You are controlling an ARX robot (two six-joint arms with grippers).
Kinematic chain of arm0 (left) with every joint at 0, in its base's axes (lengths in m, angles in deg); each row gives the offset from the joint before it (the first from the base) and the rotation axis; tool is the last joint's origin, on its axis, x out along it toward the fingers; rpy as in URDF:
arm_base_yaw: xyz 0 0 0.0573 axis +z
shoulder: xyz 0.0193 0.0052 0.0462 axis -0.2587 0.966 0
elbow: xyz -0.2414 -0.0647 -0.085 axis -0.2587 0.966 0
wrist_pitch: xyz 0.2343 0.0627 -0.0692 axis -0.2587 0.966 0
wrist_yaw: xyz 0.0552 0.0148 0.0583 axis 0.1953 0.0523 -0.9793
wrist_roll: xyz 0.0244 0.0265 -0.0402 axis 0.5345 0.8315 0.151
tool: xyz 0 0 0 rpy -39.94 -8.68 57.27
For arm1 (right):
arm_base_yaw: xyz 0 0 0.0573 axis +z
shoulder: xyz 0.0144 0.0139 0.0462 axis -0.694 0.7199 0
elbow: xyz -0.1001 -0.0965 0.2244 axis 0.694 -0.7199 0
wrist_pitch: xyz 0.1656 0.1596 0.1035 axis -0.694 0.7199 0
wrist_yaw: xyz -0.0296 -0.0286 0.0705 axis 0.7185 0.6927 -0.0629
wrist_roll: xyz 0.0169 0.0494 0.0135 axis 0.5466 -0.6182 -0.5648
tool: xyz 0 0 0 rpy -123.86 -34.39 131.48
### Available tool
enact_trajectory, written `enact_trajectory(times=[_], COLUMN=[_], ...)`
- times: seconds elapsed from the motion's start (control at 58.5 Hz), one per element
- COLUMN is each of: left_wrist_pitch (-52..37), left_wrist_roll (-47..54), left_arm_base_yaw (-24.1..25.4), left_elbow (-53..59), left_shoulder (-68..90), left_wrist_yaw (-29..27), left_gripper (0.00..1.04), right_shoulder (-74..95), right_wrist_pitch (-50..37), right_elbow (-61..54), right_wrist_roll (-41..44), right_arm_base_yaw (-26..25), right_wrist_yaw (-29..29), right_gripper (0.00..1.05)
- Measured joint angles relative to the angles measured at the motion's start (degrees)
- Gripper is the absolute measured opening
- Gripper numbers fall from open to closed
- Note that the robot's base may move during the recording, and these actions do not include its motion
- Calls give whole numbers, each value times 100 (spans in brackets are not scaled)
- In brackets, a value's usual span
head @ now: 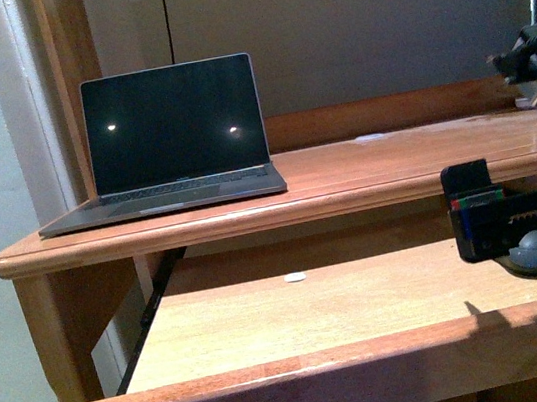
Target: Place mouse
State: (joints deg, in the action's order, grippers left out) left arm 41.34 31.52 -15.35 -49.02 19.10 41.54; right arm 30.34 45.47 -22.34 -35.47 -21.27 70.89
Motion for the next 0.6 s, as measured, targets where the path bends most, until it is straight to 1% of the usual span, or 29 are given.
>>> enact_trajectory(times=[0.137, 0.393, 0.428, 0.496, 0.599], left_wrist_pitch=[0, 0, 0, 0, 0], left_wrist_roll=[0, 0, 9, 7, 7], left_arm_base_yaw=[0, 2, 2, 2, 2], left_elbow=[0, 0, 0, 0, 0], left_shoulder=[0, 0, 0, 0, 0], left_wrist_yaw=[-2, 0, 0, 0, 0], left_gripper=[56, 96, 99, 96, 97], right_shoulder=[385, 815, 892, 1021, 1213], right_wrist_pitch=[11, 404, 481, 599, 848], right_elbow=[299, 802, 883, 1019, 1257], right_wrist_roll=[354, 610, 623, 634, 632], right_arm_base_yaw=[31, 9, -4, -33, -103], right_wrist_yaw=[341, 560, 592, 658, 752], right_gripper=[97, 97, 97, 97, 97])
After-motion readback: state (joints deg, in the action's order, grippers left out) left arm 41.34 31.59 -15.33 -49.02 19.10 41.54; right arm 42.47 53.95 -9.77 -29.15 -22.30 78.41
